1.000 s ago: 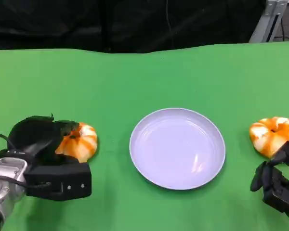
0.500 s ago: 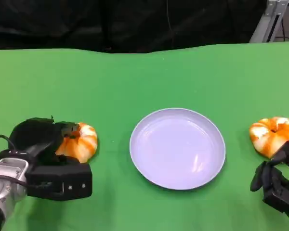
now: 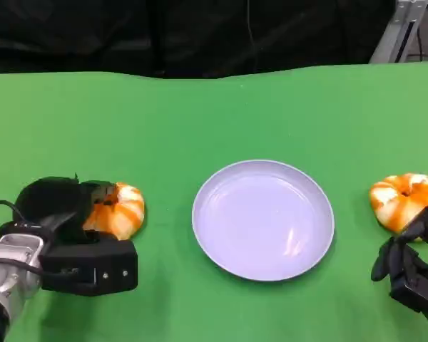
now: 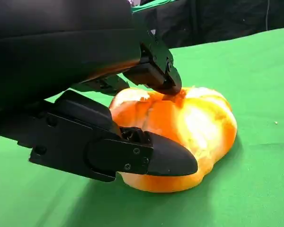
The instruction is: Grasp the bread from the table and place it into the plate.
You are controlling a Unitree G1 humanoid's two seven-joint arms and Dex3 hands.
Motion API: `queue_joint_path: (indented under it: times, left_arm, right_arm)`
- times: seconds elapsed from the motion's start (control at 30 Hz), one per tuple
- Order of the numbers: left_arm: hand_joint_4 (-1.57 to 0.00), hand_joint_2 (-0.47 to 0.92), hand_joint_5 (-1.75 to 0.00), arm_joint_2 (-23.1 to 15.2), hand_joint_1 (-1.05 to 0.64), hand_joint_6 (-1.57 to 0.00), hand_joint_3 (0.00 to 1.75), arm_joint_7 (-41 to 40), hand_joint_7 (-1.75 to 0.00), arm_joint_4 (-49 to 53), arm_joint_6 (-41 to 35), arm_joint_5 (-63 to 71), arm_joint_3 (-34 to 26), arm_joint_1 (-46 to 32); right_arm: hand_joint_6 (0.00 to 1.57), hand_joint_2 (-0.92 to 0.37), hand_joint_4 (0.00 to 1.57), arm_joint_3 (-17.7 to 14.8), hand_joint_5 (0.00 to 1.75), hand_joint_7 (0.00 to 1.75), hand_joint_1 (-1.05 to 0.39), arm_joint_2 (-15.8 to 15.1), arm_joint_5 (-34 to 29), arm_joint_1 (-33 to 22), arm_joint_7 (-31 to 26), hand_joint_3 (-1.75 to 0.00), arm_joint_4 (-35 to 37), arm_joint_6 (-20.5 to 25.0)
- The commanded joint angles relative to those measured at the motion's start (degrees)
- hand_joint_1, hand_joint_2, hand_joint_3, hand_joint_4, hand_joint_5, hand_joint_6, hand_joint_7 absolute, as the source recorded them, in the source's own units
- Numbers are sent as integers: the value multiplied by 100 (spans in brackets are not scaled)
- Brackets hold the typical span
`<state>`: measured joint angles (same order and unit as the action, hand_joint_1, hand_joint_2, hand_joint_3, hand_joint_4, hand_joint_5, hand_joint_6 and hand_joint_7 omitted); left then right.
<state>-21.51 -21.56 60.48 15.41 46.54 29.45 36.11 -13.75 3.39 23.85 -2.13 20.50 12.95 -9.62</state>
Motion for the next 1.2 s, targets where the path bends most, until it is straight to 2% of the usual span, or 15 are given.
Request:
queue_joint_path:
  times: [0.03, 1.2]
  left_arm:
    - [-39, 92, 0, -5, -90, -50, 17, 11, 0, 82, -51, -23, 65, 24]
    - [-42, 92, -1, 106, -86, -54, 18, -65, -1, 112, -10, -27, 281, -116]
  right_arm:
    - [77, -40, 91, -23, 175, 165, -3, -80, 18, -19, -34, -145, -67, 19]
    - [77, -42, 90, -23, 175, 164, -5, -104, 58, -87, 13, -143, -187, 51]
